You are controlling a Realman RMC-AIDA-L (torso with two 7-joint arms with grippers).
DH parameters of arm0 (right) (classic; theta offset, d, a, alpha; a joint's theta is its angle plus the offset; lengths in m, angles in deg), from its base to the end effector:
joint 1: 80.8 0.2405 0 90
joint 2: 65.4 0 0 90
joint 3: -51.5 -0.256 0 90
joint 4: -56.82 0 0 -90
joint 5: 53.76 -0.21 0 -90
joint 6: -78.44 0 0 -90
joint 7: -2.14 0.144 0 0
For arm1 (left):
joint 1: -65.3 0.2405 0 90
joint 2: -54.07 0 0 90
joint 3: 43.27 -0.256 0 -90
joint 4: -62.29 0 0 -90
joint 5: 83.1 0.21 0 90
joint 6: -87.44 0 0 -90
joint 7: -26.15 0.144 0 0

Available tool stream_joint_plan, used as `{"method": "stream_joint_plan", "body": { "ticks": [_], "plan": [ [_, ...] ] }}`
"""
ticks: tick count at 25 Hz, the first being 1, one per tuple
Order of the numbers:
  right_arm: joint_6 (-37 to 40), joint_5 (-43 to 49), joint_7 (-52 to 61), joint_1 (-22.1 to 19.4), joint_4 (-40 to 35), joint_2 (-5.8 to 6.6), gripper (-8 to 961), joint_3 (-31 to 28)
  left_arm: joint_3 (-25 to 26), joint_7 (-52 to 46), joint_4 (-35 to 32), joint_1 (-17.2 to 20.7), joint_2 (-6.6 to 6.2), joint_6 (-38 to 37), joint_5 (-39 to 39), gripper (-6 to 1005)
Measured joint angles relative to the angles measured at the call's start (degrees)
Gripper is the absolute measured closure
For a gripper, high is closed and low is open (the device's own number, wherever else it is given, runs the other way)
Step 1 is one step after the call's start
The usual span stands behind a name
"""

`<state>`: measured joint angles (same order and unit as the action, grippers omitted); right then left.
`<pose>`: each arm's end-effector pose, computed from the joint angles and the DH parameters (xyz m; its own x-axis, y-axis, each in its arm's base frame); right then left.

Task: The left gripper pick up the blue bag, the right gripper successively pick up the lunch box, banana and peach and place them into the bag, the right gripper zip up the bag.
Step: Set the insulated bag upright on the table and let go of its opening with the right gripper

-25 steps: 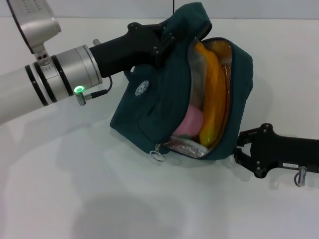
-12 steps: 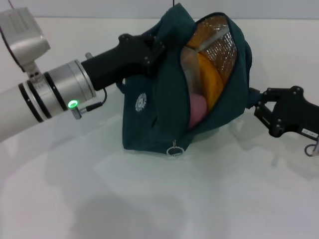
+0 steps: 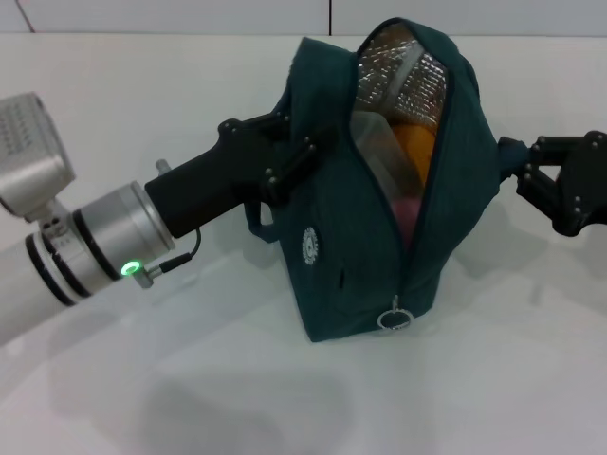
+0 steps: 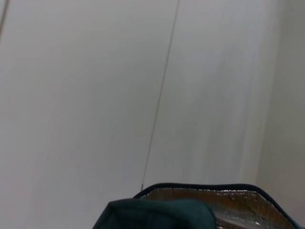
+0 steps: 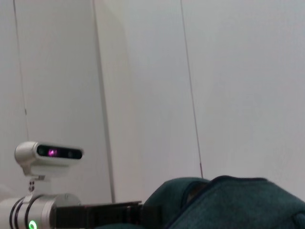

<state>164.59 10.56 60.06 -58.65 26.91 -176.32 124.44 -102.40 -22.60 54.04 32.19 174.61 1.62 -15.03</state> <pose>0.2610 0.3160 0.0214 0.6988 -0.0337 -0.7145 -0.3435 -0.8920 -0.2938 -0.2293 0.3180 -0.0576 0.5447 0.1289 0.8286 0.4925 -0.8489 -0.1917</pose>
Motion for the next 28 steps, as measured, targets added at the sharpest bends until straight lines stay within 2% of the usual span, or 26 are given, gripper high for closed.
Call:
{"method": "stream_joint_plan", "body": {
  "ticks": [6,12,14,19,21,28],
  "plan": [
    [0.3,1.3,5.4,0.2,-1.9,0.76,881,-0.1,0.3,6.2,4.1,1.3,0.21,-4.3,-1.7,807],
    [-0.5,2.6,5.9,0.1,-1.5,-0.04,882,-0.1,0.3,9.1,6.2,1.4,0.23,-4.7,-3.1,671],
    [-0.7,2.9,5.9,0.0,-1.3,-0.12,882,-0.1,0.2,9.1,6.2,1.4,0.23,-4.6,-3.1,440],
    [-0.5,3.4,5.9,-0.1,-1.2,-0.11,883,0.0,0.3,9.1,6.3,1.5,0.23,-4.5,-3.1,322],
    [-0.3,3.6,5.7,-0.2,-1.2,-0.11,883,0.0,0.4,9.1,6.3,1.4,0.23,-4.5,-3.1,324],
    [-0.2,3.8,5.5,-0.3,-1.9,-0.09,741,-0.3,0.4,9.2,6.3,1.0,0.23,-4.4,-3.1,329]
  ]
}}
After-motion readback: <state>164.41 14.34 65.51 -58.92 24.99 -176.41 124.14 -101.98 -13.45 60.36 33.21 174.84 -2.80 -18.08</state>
